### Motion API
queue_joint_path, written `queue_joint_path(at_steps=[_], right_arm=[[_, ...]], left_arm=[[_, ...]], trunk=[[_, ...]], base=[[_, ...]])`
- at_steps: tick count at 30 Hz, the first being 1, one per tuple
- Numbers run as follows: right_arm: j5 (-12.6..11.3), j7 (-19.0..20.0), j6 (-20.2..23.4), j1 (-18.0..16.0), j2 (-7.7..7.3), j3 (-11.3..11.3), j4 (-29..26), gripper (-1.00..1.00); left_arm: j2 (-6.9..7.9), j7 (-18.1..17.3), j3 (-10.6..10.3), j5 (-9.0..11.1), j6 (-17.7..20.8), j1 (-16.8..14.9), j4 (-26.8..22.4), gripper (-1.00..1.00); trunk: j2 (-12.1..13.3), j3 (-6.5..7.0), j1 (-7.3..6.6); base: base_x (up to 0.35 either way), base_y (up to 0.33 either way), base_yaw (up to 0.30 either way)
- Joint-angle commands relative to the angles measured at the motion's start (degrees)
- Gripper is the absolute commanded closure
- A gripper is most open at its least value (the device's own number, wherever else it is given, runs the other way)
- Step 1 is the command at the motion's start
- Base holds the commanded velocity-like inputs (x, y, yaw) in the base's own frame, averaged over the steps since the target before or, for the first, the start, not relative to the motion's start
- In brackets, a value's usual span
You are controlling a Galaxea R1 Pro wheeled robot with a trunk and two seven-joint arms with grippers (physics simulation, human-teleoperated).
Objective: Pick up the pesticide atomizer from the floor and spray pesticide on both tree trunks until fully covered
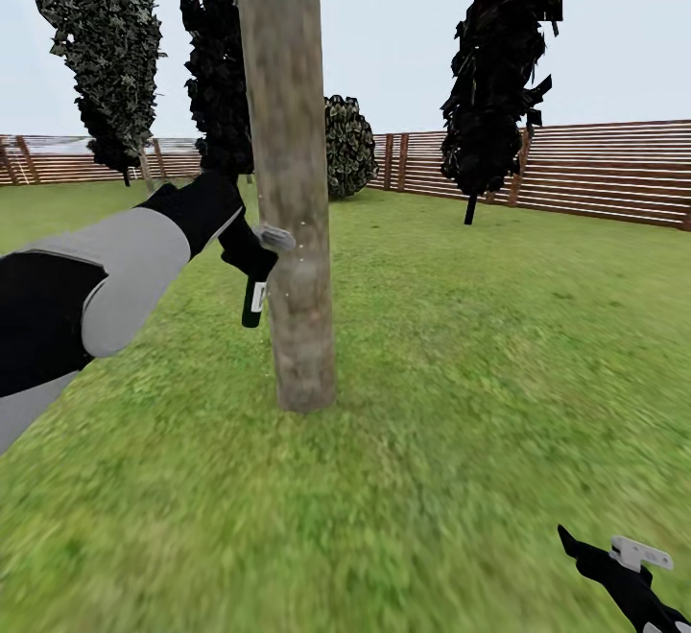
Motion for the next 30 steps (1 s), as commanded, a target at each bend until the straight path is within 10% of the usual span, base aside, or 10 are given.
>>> queue_joint_path(at_steps=[1,14,30], right_arm=[[-0.2,0.5,-0.1,0.0,-0.01,-0.4,0.1,-1.0],[-0.2,0.5,-0.1,0.0,-0.01,-0.4,0.1,-1.0],[-0.2,0.5,-0.1,0.0,-0.01,-0.4,0.1,-1.0]], left_arm=[[0.01,-0.6,-0.3,-0.3,0.1,0.0,0.3,1.0],[1.48,-0.4,-0.3,-0.3,-0.3,4.7,1.1,1.0],[2.69,0.3,-0.3,-0.4,-4.5,19.6,0.9,1.0]], trunk=[[0.0,-0.05,-0.02],[0.0,-0.05,-0.02],[0.0,-0.05,-0.02]], base=[[0.0,0.0,0.0],[0.0,0.0,0.0],[0.0,0.0,0.0]])
